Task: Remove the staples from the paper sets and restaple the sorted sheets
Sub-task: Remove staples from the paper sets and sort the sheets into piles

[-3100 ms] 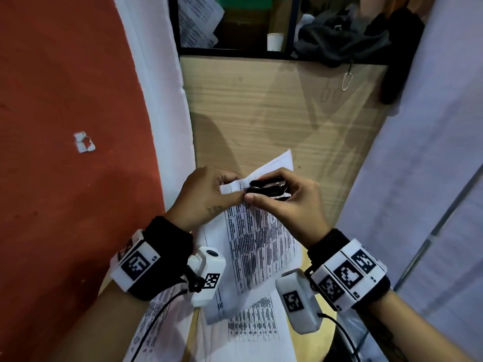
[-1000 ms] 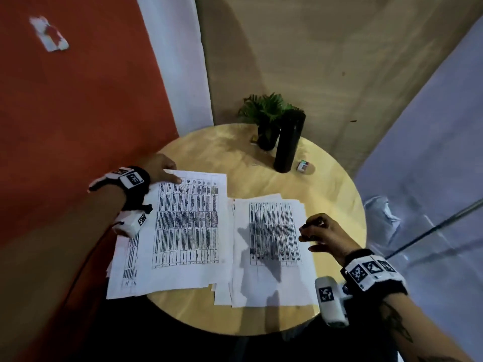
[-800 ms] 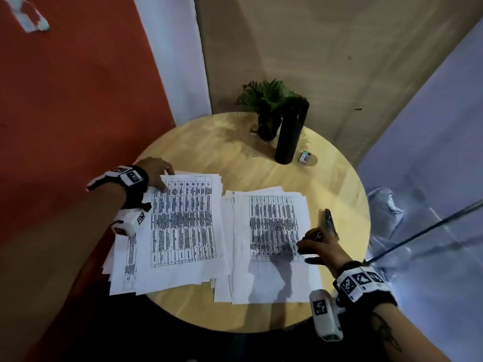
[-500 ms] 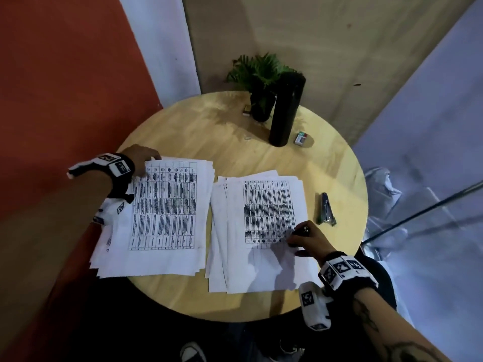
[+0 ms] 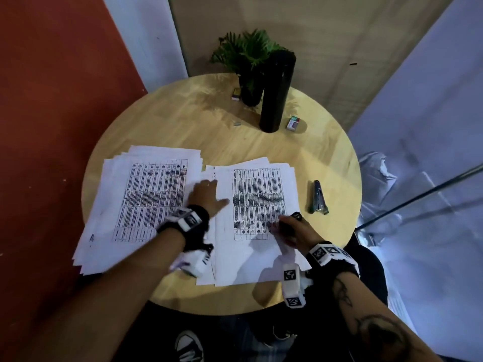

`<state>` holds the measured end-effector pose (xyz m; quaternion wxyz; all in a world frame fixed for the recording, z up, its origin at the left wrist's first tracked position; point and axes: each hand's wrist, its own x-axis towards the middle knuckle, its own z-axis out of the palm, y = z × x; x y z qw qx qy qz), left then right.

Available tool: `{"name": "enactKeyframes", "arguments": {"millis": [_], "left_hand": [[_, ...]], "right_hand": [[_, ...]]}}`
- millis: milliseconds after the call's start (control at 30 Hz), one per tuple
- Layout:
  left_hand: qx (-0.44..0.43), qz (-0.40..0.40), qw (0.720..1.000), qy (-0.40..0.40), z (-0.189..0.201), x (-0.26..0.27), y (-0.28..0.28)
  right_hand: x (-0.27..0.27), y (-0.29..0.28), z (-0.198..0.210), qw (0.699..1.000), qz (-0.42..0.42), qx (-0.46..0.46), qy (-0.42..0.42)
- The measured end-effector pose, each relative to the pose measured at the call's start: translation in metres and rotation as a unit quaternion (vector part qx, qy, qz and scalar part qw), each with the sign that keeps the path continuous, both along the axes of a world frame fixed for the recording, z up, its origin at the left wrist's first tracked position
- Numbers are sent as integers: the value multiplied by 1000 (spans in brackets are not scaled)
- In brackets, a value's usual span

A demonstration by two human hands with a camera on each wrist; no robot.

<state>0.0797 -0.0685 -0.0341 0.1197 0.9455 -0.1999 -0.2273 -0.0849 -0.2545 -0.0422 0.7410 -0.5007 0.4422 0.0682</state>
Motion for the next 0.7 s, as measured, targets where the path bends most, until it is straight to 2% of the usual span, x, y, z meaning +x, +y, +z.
{"name": "enactKeyframes", "arguments": {"millis": [67,133,233,333,433,567,700], "left_hand": [[48,12,998,33,-21,-19,-7],[86,-26,996,22,-34,-27,-10],[72,-56,996,-2,-36,-23,-14],[21,16,999,-33,-34,-19,-19],[21,77,994,-69,-28,-23,-31],[-42,165,985,12,-31,-24,-50],[-161,275,936,149,-28,-3,-51]], "right_hand": [[0,1,-2,1000,7,-30,-2],[-3,-1,-4,997,20,-76,0],[-8,-6,-4,997,22,-75,-2],[-9,-10,-3,998,16,-60,-9],[-3,-9,-12,996,32,-85,2],[-1,-12,-33,991,51,-120,27],[-2,-12,-27,995,33,-89,9]]}}
